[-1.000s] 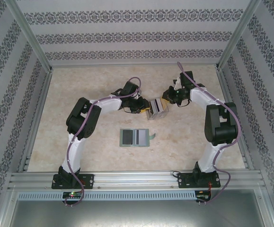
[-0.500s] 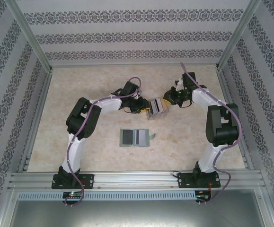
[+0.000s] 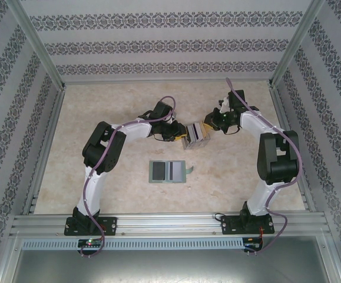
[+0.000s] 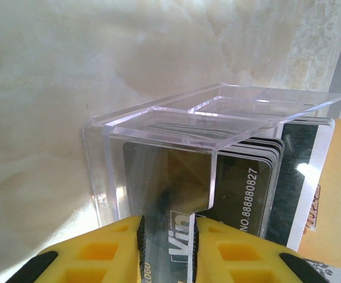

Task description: Put the credit cards into the card holder

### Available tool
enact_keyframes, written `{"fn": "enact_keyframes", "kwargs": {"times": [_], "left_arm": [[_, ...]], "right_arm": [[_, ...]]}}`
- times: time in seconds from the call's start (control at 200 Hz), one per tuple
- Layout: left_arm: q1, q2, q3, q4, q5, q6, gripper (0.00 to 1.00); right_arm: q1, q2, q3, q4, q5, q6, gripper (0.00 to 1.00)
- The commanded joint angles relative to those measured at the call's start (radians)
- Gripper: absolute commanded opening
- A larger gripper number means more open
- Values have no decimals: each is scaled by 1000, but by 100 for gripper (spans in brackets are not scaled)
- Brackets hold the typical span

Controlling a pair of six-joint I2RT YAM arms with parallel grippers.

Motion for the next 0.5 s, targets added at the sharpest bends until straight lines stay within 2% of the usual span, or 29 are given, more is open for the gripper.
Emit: {"fn": "enact_keyframes", "kwargs": {"times": [0.0, 0.055, 0.125, 0.24, 0.5], "left_arm": [[-1, 23, -10, -30, -2, 16, 27], [-2, 24, -12, -32, -2, 16, 27], [-1, 22, -10, -31, -2, 16, 27], [-2, 19, -11, -35, -3, 21, 27], [-1, 10, -3, -51, -10, 33, 27]], "right_arm": [[-6, -40, -9, -11, -15, 0, 10], [-7, -43, -12, -13, -9, -2, 9], [-7, -45, -14, -17, 2, -5, 3], [-6, -49, -14, -30, 31, -15, 3], [-7, -137, -21, -60, 197, -85, 2]]}}
